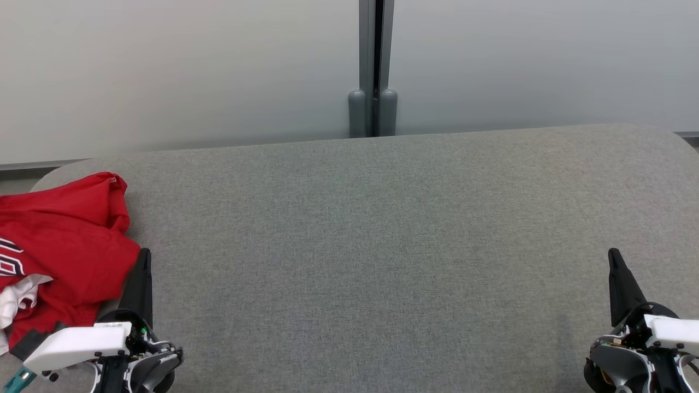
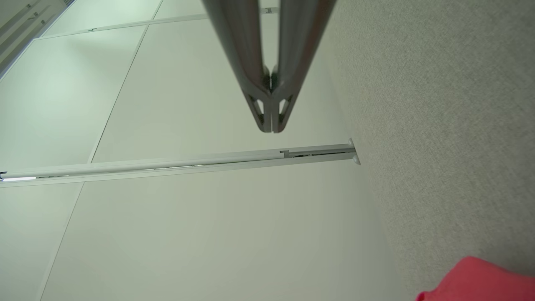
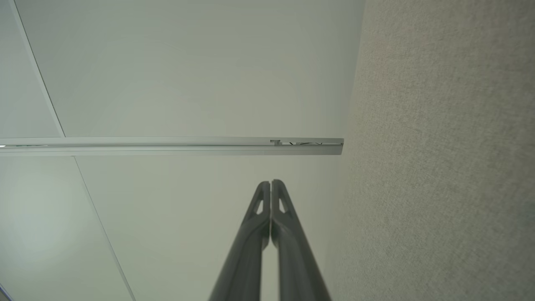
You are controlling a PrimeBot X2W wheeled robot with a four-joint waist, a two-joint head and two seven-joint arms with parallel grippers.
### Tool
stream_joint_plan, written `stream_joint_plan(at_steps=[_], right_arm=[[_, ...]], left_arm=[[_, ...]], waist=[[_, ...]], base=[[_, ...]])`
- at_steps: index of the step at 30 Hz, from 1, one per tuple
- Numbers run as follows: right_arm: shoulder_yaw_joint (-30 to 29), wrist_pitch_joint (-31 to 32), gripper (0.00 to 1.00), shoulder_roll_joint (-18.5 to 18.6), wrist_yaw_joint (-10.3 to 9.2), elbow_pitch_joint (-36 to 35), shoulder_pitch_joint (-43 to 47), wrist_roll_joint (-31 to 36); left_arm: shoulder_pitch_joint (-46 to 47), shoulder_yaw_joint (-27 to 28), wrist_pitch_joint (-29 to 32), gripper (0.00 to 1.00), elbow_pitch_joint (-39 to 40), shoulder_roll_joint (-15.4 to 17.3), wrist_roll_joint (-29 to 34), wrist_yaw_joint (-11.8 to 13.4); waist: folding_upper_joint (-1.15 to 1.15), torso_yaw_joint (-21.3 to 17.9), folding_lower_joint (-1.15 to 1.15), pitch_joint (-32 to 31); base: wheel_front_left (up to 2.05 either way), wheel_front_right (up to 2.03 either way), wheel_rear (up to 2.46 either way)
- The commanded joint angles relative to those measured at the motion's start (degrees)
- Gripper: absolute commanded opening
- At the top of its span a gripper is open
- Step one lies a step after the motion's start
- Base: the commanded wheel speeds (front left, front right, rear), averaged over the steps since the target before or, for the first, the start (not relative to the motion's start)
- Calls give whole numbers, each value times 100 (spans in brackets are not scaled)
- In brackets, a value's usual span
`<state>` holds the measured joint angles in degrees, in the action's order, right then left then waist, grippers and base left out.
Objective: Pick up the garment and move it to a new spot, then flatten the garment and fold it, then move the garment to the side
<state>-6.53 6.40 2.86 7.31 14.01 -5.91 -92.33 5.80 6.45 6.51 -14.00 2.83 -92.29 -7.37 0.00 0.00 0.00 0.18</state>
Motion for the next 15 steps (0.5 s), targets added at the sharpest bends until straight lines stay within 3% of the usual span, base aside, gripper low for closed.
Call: stream_joint_plan(at_steps=[1, 15], right_arm=[[2, 23, 0, 10, 36, 4, -58, 16], [2, 23, 0, 10, 36, 4, -58, 16]], left_arm=[[78, 14, 0, 0, 0, 16, 12, -25], [78, 13, 0, 0, 0, 16, 12, -25]], waist=[[0, 0, 0, 0], [0, 0, 0, 0]], base=[[0, 0, 0], [0, 0, 0]])
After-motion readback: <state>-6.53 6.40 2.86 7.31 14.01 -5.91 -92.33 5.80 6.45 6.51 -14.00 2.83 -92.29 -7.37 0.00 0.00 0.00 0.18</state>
